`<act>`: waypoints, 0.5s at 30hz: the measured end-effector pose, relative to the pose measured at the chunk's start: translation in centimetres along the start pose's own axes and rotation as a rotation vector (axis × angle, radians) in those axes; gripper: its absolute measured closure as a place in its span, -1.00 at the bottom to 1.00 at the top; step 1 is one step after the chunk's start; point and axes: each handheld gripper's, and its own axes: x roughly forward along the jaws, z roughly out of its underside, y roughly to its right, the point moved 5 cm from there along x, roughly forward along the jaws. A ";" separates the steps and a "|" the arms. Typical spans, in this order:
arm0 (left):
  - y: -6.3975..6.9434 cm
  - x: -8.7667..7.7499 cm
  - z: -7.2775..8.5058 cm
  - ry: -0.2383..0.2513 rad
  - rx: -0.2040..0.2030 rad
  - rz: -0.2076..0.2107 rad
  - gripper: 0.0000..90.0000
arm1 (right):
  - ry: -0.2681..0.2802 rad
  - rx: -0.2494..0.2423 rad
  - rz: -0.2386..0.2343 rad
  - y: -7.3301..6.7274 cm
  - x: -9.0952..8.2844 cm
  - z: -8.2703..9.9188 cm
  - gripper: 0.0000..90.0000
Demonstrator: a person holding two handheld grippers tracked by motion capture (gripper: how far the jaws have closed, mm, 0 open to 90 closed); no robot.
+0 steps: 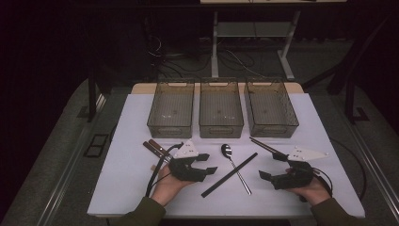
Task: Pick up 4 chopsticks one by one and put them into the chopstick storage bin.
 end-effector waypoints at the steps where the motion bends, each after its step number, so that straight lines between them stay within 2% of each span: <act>1: 0.1 0.2 0.0 -0.001 -0.001 0.003 0.03 | 0.001 -0.002 0.000 0.0 0.0 0.0 -0.81; 6: 0.5 1.4 -0.2 -0.024 0.000 0.024 0.22 | 0.000 -0.002 0.000 0.0 0.0 0.0 -0.81; 12: 1.5 2.3 0.4 -0.081 0.024 0.021 0.44 | 0.000 -0.002 0.001 0.0 0.0 0.0 -0.81; 15: 1.8 2.4 0.8 -0.095 -0.001 0.027 0.54 | 0.000 0.000 0.001 0.0 0.0 0.0 -0.81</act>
